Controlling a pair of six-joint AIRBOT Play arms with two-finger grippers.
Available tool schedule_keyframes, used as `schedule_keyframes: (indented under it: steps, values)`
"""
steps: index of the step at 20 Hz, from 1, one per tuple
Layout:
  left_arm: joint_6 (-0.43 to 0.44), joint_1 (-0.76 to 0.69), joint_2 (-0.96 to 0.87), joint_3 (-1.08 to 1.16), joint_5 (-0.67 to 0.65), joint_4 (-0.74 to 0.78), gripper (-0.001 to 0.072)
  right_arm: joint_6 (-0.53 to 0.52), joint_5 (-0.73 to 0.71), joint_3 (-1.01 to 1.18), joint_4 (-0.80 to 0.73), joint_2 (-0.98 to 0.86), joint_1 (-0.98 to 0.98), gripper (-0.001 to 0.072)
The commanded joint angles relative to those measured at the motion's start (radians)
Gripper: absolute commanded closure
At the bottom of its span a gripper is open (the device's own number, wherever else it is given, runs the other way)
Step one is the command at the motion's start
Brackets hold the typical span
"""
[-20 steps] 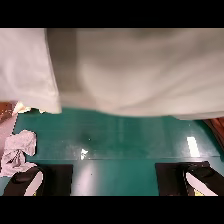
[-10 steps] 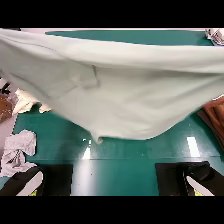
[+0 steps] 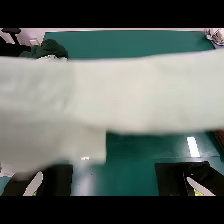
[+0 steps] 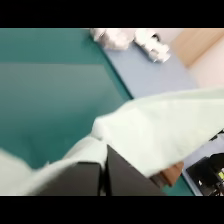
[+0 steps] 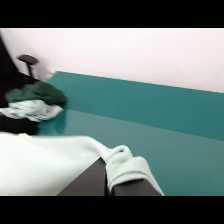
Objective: Fold the shirts.
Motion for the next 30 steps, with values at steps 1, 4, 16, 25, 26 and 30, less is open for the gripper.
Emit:
schedule_keyframes:
  steps: [1, 4, 16, 25, 26, 30]
  values:
    - [-0.032, 0.001, -0.017, 0.039, 0.018, -0.016, 0.0683, 0.1, 0.02, 0.095, -0.053, -0.07, 0.136, 0.0694]
    - [0.115, 0.001, -0.105, -0.179, 0.018, 0.08, 0.0682, 0.106, 0.017, -0.09, -0.419, -0.146, 0.302, 0.0695]
    - [0.442, -0.053, -0.745, -0.792, 0.877, 0.095, 0.0682, 0.037, -1.008, -1.158, 0.355, -0.457, -0.681, 0.0695]
    - [0.443, -0.053, -0.89, -0.791, 1.114, 0.004, 0.0682, -0.397, -0.71, -0.92, 0.791, -0.85, -0.833, 0.0693]
    - [0.443, -0.053, -0.89, -0.791, 1.114, 0.004, 0.0682, -0.408, -0.697, -0.896, 0.791, -0.87, -0.811, 0.0693]
    - [0.443, -0.054, -0.89, -0.791, 1.13, -0.003, 0.0682, -0.421, -0.766, -0.816, 0.781, -0.911, -0.697, 0.0693]
